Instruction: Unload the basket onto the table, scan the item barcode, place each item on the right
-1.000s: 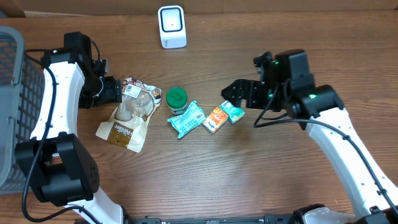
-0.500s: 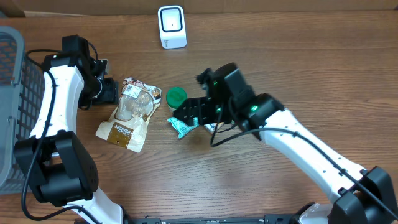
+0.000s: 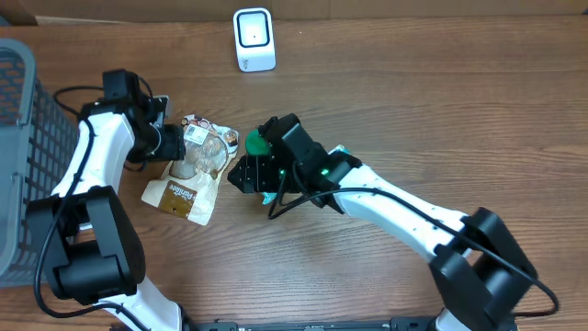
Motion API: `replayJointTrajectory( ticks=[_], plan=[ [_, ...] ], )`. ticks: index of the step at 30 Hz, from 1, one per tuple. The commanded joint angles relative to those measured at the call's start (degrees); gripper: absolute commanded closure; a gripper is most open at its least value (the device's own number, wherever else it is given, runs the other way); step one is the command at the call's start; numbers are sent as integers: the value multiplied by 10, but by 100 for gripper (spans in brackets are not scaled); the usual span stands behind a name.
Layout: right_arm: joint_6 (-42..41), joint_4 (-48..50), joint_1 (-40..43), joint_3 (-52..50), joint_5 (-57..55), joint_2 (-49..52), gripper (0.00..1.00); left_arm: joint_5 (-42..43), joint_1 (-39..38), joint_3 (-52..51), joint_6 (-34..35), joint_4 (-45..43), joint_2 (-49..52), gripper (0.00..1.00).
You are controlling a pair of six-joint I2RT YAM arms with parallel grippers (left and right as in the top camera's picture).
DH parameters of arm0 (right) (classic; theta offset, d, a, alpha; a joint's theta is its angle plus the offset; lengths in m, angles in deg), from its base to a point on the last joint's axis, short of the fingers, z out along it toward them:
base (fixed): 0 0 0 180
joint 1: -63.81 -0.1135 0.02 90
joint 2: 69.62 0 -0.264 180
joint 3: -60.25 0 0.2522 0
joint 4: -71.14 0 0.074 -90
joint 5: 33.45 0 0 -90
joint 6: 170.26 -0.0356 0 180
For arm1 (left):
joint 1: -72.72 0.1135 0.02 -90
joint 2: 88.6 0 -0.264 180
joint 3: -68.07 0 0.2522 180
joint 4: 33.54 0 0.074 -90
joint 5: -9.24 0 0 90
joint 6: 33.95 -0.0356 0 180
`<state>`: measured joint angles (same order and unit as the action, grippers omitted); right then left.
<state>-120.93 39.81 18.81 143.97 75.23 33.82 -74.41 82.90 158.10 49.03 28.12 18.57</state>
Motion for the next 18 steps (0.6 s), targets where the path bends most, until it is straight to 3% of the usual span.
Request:
replayJointTrajectory(
  ticks=[1,9,18],
  plan=[
    [-14,14,-16,13,-28,5,27,-15,4,-21,19,-16,12,37],
    [-14,23,-31,13,-77,14,30,-35,4,-24,49,-22,12,43],
    [-13,8,-31,13,-89,24,32,-70,8,-24,118,-12,12,69]
  ],
)
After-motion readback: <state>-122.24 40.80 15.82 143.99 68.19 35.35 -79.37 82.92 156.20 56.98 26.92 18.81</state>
